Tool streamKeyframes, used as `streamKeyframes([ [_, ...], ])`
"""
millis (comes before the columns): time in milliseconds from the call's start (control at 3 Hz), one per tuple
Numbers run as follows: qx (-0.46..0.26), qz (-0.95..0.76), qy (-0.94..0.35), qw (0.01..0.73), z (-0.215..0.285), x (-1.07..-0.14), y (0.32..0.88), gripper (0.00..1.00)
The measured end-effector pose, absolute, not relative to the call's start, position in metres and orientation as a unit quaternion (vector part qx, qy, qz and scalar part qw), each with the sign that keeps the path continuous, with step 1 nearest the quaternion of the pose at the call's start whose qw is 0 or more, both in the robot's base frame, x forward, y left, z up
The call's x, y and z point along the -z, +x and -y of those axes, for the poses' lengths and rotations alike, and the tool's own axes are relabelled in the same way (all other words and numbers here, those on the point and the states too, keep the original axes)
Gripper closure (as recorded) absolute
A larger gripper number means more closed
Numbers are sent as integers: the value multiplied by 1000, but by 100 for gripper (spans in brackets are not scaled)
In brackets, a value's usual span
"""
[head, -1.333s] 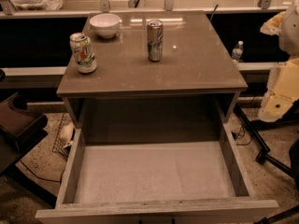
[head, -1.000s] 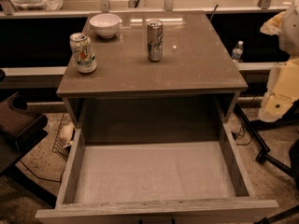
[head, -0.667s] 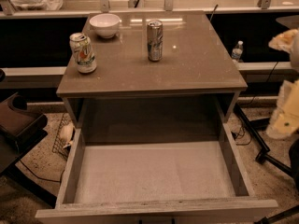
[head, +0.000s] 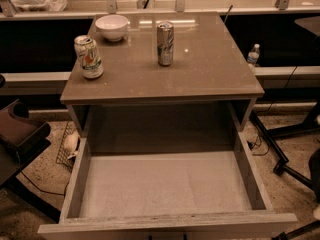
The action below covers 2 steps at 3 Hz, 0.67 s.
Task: Close top drawer
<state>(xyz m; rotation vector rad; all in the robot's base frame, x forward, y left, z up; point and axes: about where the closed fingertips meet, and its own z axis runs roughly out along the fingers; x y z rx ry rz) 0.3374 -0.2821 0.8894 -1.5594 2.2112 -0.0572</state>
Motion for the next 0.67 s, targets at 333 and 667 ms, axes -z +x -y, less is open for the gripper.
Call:
streamKeyframes([
  [333,10,-802,-556,218,306,-833,290,36],
  [667,-3,-799,-560,219,315,-790,258,59],
])
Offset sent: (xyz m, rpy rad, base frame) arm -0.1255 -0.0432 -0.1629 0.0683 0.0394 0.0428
